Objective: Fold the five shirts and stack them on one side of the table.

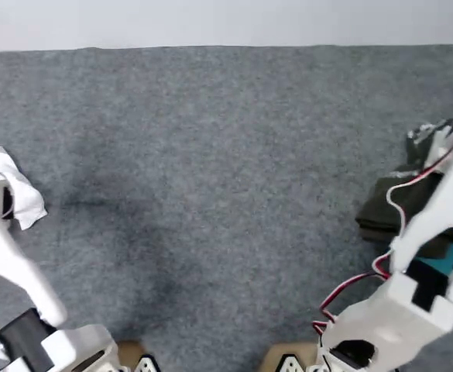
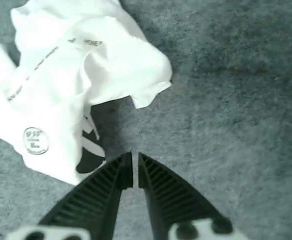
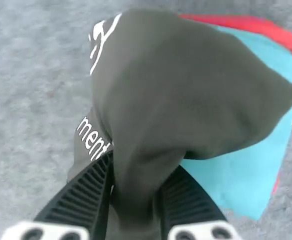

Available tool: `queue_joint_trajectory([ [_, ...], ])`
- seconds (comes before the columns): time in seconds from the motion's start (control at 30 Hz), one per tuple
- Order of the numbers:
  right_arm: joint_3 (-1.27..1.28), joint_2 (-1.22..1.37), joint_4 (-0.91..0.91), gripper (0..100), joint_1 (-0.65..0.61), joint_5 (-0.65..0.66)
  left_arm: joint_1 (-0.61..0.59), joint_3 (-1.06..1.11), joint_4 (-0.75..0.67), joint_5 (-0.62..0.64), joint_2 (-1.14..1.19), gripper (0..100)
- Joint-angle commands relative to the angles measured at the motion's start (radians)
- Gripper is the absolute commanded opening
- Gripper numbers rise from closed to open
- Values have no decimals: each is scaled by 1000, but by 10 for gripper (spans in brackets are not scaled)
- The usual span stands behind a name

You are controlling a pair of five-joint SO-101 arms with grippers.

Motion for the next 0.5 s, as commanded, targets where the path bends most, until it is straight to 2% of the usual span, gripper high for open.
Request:
queue_joint_trajectory([
  [0.0,-9,22,-70,9,70,49,23,-7,15,37,-38,29],
  [0.33,-11,163,-179,17,177,192,25,-5,20,38,-38,29],
  [0.4,-12,197,-179,48,179,232,23,-5,20,38,-38,29],
  [0.47,-15,214,-179,125,202,239,20,-5,20,38,-38,29],
])
